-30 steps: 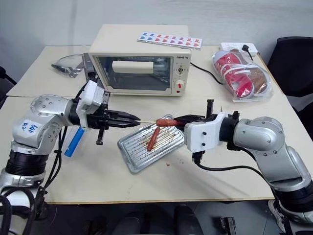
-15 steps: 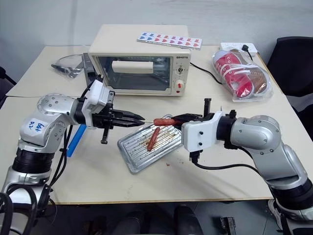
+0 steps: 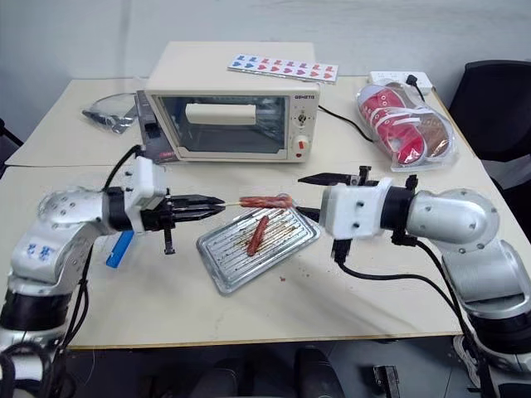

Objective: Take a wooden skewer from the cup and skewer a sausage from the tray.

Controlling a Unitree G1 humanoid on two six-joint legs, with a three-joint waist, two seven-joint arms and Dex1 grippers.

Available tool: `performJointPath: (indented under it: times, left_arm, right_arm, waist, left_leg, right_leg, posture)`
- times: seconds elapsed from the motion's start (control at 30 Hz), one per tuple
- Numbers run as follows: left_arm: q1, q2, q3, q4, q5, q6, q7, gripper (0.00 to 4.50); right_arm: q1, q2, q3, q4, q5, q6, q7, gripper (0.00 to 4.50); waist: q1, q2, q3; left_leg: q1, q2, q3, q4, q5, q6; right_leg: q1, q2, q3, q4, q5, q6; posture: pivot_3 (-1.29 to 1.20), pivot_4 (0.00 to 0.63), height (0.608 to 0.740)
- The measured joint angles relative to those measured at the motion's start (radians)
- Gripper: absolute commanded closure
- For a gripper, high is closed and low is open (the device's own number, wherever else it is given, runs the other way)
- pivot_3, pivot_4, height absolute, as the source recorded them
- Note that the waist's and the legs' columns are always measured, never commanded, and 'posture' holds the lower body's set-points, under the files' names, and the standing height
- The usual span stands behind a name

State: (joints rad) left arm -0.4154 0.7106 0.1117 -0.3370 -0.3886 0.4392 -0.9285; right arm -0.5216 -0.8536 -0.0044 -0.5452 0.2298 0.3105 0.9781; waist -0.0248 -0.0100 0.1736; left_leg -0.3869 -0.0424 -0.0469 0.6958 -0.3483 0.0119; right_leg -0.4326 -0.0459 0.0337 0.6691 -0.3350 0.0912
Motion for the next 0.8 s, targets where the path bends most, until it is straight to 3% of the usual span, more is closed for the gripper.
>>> performJointPath:
  times: [0.2, 0.53, 0.7, 0.8]
  left_arm:
    - [0.189, -0.044, 0.131, -0.182, 0.042, 0.038, 0.223, 4.5]
    - [0.378, -0.049, 0.343, -0.294, 0.065, 0.073, 0.365, 4.5]
    - [0.499, -0.106, 0.498, -0.342, 0.077, 0.09, 0.439, 4.5]
    - [0.587, -0.166, 0.57, -0.364, 0.077, 0.099, 0.479, 4.5]
  right_arm:
    - [-0.083, 0.033, -0.022, 0.011, 0.172, 0.213, -0.025, 2.3]
    - [-0.147, 0.08, 0.073, 0.13, 0.149, 0.133, 0.005, 2.3]
    - [-0.179, 0.101, 0.066, 0.15, 0.239, 0.215, 0.018, 1.51]
    - [-0.18, 0.105, 0.06, 0.155, 0.278, 0.26, 0.017, 0.74]
  waist:
    - [0.006, 0.0, 0.0]
    - [0.024, 0.0, 0.0]
    - [0.023, 0.0, 0.0]
    - [0.024, 0.0, 0.0]
  left_leg:
    - [0.0, 0.0, 0.0, 0.0, -0.001, 0.001]
    - [0.0, 0.0, 0.0, 0.001, -0.001, 0.001]
    - [0.0, 0.0, 0.0, 0.0, -0.001, 0.001]
    - [0.0, 0.0, 0.0, -0.001, -0.001, 0.001]
  right_leg:
    - [0.001, 0.0, 0.0, -0.001, 0.0, 0.0]
    - [0.001, 0.0, 0.0, -0.006, 0.0, 0.0]
    - [0.001, 0.0, 0.0, -0.007, 0.0, 0.0]
    - [0.001, 0.0, 0.0, -0.007, 0.0, 0.0]
  posture:
    - [0.0, 0.15, 0.74]
    - [0.0, 0.15, 0.74]
    - [0.0, 0.15, 0.74]
    - [0.0, 0.15, 0.74]
